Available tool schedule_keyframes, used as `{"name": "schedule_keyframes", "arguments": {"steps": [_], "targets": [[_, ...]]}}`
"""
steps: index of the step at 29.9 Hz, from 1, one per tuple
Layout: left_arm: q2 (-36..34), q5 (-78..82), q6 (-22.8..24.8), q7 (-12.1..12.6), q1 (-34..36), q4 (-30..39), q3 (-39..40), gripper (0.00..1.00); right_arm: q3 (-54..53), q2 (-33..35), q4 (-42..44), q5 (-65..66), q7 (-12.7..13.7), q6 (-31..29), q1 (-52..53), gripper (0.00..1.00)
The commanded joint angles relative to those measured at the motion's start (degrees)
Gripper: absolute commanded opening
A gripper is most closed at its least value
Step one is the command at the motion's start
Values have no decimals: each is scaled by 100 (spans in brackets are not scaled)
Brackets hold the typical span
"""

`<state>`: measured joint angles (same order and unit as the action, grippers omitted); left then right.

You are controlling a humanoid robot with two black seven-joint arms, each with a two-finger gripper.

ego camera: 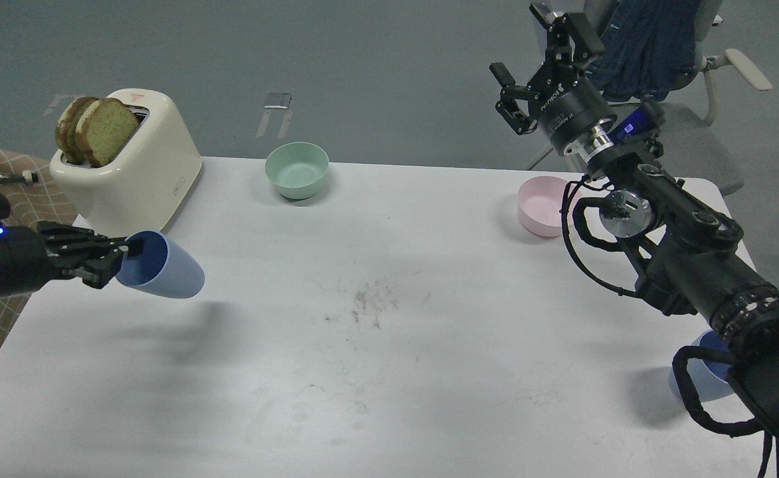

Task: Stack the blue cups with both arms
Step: 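Carry the blue cup to the table center and set it upright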

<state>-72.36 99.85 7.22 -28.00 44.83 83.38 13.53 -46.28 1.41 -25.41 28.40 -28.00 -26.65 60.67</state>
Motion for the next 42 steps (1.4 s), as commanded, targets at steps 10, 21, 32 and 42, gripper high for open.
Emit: {"name": "schedule_keyframes", "arguments": {"steps": [10, 21, 32, 42], "targets": [[2857, 491, 1352, 0, 1291, -331, -43, 0, 717, -141, 89, 8, 0, 55, 1210, 100], [4343, 1440, 2078, 0, 1573, -1113, -69, 0, 726, -141, 212, -1, 0, 55, 1228, 100], [5073, 2230, 2078, 0, 1801, -1561, -148, 0, 717, -141, 221, -28, 0, 64, 1114, 100], [5126, 2515, 2078, 0, 1898, -1650, -509, 0, 708, -141, 221, -36, 0, 55, 1017, 100]]}}
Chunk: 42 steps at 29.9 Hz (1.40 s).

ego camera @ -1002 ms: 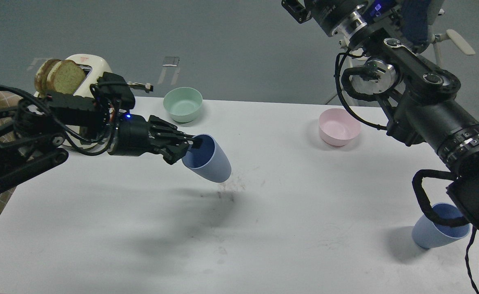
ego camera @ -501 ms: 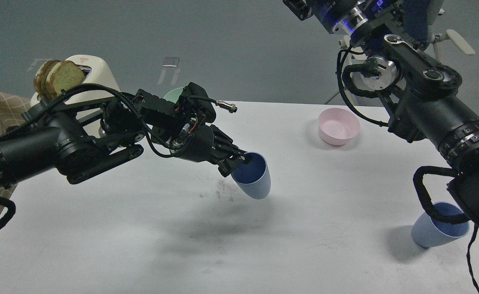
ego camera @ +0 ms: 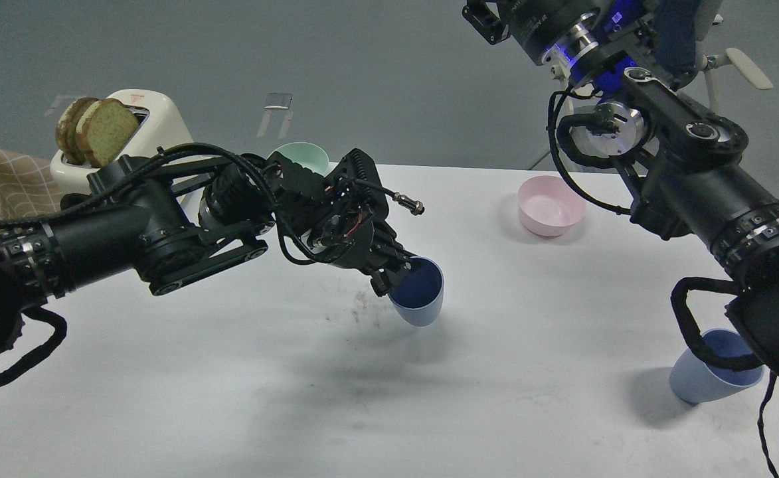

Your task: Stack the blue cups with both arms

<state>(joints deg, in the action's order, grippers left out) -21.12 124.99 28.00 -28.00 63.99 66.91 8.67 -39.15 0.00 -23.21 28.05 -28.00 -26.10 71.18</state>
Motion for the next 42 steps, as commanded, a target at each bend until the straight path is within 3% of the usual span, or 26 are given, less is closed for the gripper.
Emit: {"name": "schedule_keyframes", "arguments": {"steps": [1, 7, 9, 13, 14, 16, 18, 23, 26, 33, 38, 39, 42], "targets": [[2, 1, 0, 0, -9, -2, -93, 0, 3, 0, 1, -2, 0, -1, -43, 100], [2, -45, 0, 0, 9, -2, -208, 0, -5, 0, -8, -2, 0, -1, -113, 100], [2, -54, 0, 0, -9, -2, -208, 13, -5, 0, -8, -2, 0, -1, -122, 100], [2, -71, 0, 0, -27, -2, -190, 18, -5, 0, -8, -2, 0, -1, -131, 100], [2, -80, 0, 0, -18, -11, -190, 23, -5, 0, -8, -2, 0, -1, -131, 100], [2, -255, 0, 0, 0, -2, -155, 53, -5, 0, -8, -2, 0, -9, -140, 100], [-41, -518, 0, 0, 61, -2, -120, 76, -14, 0, -16, -2, 0, -9, -140, 100], [-392, -1599, 0, 0, 606, 7, 152, 90, 4, 307, -104, -2, 0, -53, -166, 100], [-744, -2556, 0, 0, 782, -11, 503, 92, 30, 702, -393, 7, 0, -71, -271, 100], [-1614, -5181, 0, 0, 546, -598, 1242, 96, 1424, 2702, -1956, 16, 0, -62, -552, 100], [-1711, -7318, -22, 0, 62, -1179, 1348, 96, 2305, 4495, -3274, 330, 0, -62, -701, 100], [-1711, -7322, -23, 0, 61, -1180, 1348, 96, 2306, 4500, -3277, 332, 0, -62, -702, 100], [-1711, -7577, -40, 0, -105, -1189, 1357, 96, 2421, 5710, -4023, 1349, 0, -53, -939, 100]]}}
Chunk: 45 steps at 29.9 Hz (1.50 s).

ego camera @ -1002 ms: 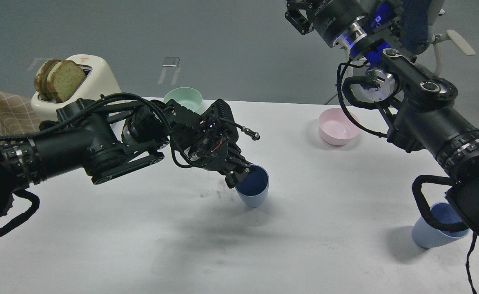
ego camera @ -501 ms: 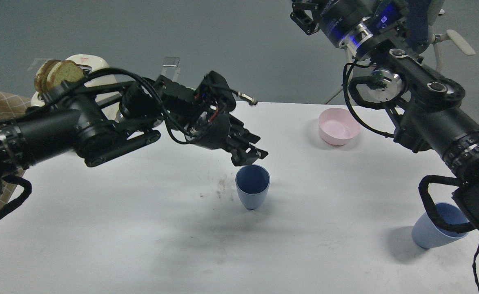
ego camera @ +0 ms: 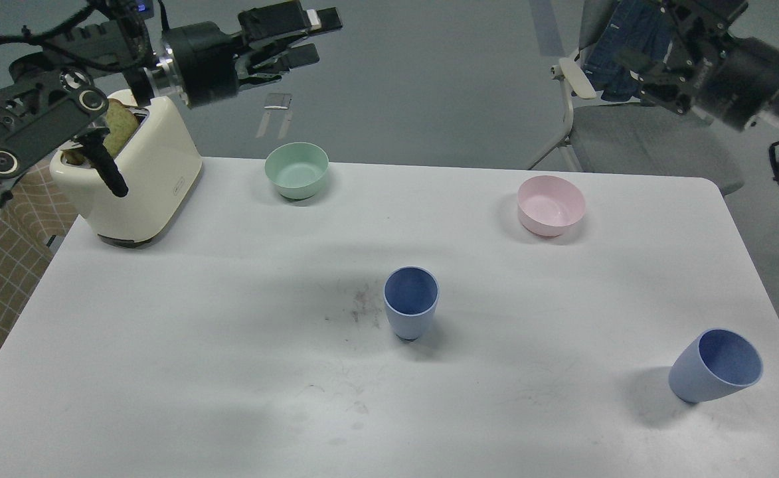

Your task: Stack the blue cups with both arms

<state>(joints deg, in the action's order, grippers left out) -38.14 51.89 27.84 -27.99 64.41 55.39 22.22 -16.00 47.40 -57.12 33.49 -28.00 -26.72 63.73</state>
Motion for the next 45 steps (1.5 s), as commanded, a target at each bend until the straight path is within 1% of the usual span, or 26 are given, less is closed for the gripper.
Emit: {"name": "schedule_keyframes", "arguments": {"steps": [1, 2, 4, 5, 7, 8, 10, 11, 12, 14, 16, 19, 24, 31, 35, 37, 38, 39, 40, 41, 42, 45], "targets": [[-9, -268, -24, -1, -244, -37, 11, 96, 106, 1451, -947, 1252, 0, 70, -360, 100], [-9, -276, -24, -1, -332, -28, 28, 96, 106, 1882, -1229, 1561, 0, 114, -535, 100], [0, -276, -24, -1, -368, -19, 28, 96, 124, 2324, -1529, 1739, 0, 237, -712, 100], [17, -294, -24, -1, -377, -19, 28, 96, 167, 2735, -1809, 1792, 0, 412, -930, 100], [52, -277, -24, -1, -377, -19, 28, 96, 273, 3220, -2126, 1819, 0, 693, -1308, 100], [70, -276, -24, -1, -377, -19, 28, 96, 360, 3440, -2267, 1819, 0, 869, -1519, 100], [88, -276, -16, -1, -377, -19, 28, 96, 466, 3635, -2365, 1819, 0, 1080, -1688, 100], [96, -276, -15, -1, -377, -19, 28, 96, 667, 3792, -2409, 1828, 0, 1307, -1819, 100], [105, -268, -15, -1, -386, -19, 20, 96, 808, 3837, -2418, 1828, 0, 1440, -1872, 100], [105, -259, -15, -1, -394, 16, -7, 96, 1517, 3899, -2497, 1906, 0, 1896, -1917, 100], [105, -259, -15, -1, -429, 33, -24, 96, 1923, 3899, -2524, 2064, 0, 2204, -1917, 100], [131, -259, -7, -1, -474, 60, -33, 96, 2241, 3882, -2558, 2162, 0, 2486, -1926, 100], [219, -250, -15, -1, -509, 60, -42, 96, 2514, 3742, -2752, 2188, 0, 2584, -1934, 100], [246, -241, -15, -1, -509, 60, -51, 96, 2804, 3110, -2735, 2310, 0, 2593, -1987, 100], [237, -241, -7, -1, -509, 60, -51, 96, 2831, 2994, -2734, 2443, 0, 2751, -2057, 95], [237, -241, -7, -1, -509, 60, -51, 96, 2831, 2985, -2735, 2461, 0, 2760, -2110, 90], [237, -241, -7, -1, -509, 60, -51, 96, 2831, 2985, -2726, 2487, 0, 2769, -2154, 81], [246, -241, 2, -1, -509, 60, -51, 96, 2831, 2994, -2726, 2539, 0, 2769, -2163, 62], [246, -241, 2, -1, -509, 51, -51, 96, 2831, 2994, -2717, 2566, 0, 2769, -2163, 51], [246, -241, 2, -1, -509, 60, -42, 96, 2831, 3003, -2717, 2601, 0, 2777, -2163, 34], [246, -241, 2, -1, -509, 60, -51, 96, 2831, 3003, -2717, 2619, 0, 2778, -2180, 25], [255, -241, 2, -1, -509, 60, -51, 96, 2822, 3003, -2708, 2619, 0, 2821, -2181, 23]]}}
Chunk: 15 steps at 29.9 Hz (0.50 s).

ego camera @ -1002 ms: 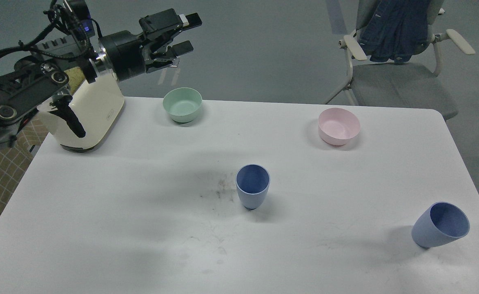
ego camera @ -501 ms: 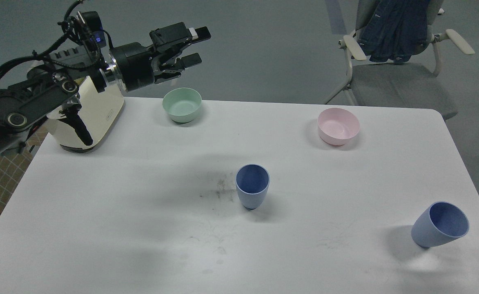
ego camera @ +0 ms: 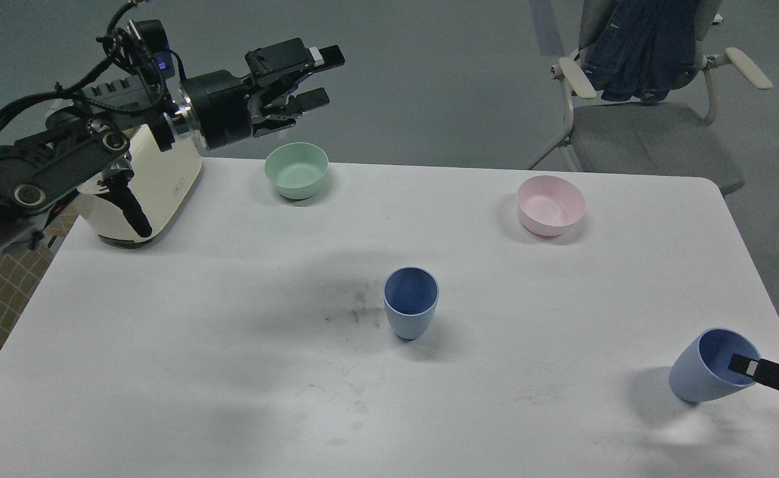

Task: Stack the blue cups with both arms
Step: 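Grasp the other blue cup's rim with the right gripper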

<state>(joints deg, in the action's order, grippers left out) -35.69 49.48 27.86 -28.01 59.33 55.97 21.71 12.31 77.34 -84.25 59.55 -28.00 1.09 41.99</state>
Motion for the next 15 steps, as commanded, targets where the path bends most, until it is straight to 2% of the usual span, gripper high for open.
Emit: {"name": "schedule_keyframes", "arguments": {"steps": [1, 2, 3, 5, 6, 7, 15], "targets": [[9, 0, 0, 1, -9, 2, 0, 96, -18, 1, 5, 13, 0, 75, -6, 23], [18, 0, 14, 1, -9, 2, 0, 96, -18, -8, 14, 13, 0, 171, -15, 21], [18, 0, 14, 1, -18, 10, 0, 96, -18, -17, 22, 4, 0, 259, -15, 15], [18, 0, 14, 1, -35, 10, 0, 96, -18, -52, 23, 4, 0, 313, -15, 11], [9, 0, 14, 1, -26, 10, 0, 96, -9, -87, 23, 4, 0, 322, -15, 3], [9, 0, 14, 1, -26, 10, 0, 96, -9, -96, 31, 4, 0, 322, -15, 0], [9, 9, 14, 1, -35, 10, 0, 96, -18, -88, 5, 4, 0, 339, -15, 0]]}}
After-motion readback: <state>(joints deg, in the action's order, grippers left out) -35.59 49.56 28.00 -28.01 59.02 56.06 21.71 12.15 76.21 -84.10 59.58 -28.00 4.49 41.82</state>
